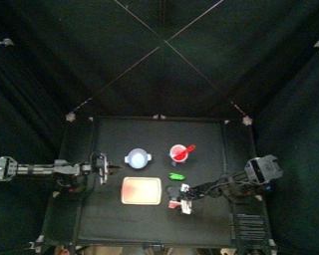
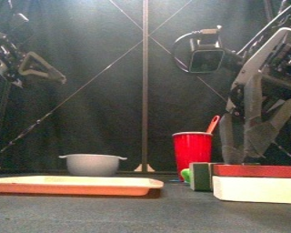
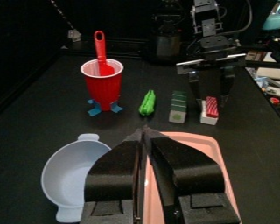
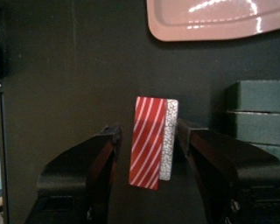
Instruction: Grab peas
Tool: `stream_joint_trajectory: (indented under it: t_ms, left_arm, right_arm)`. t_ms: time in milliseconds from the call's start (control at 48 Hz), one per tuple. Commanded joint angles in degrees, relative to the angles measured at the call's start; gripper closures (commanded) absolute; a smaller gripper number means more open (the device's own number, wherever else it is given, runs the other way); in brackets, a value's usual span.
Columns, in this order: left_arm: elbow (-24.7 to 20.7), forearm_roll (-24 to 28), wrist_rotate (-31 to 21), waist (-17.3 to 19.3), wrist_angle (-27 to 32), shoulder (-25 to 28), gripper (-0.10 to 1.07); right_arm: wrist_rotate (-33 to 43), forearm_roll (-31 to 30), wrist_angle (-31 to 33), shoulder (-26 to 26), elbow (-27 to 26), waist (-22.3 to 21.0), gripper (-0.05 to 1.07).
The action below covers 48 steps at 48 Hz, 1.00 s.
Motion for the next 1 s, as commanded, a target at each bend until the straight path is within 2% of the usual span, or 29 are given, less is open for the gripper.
stream_joint_trajectory:
  t_ms: [0, 250, 500, 688, 979]
  left_arm:
    - [-0.6, 0.1, -0.1, 0.2, -0.4, 0.2, 0.43]
    - [-0.6, 0.0, 0.0, 0.2, -0.5, 0.2, 0.43]
    - [-0.8, 0.1, 0.1, 0.2, -1.2, 0.2, 0.43]
    - [-0.6, 0.1, 0.0, 0.3, -1.7, 0.1, 0.43]
    - [-0.1, 0.1, 0.1, 0.3, -1.7, 0.2, 0.43]
  right_arm:
    - [0.1, -1.2, 0.1, -2.5, -1.8, -0.2, 0.15]
    - [0.0, -3.4, 0.8, -6.8, -1.7, -4.1, 0.16]
    - [0.0, -5.5, 1.8, -11.3, 1.4, -10.0, 0.16]
    - [0.1, -8.6, 1.8, -11.4, 3.8, -13.3, 0.16]
    - [0.1, -13.1, 1.8, -10.1, 4.0, -17.8, 0.15]
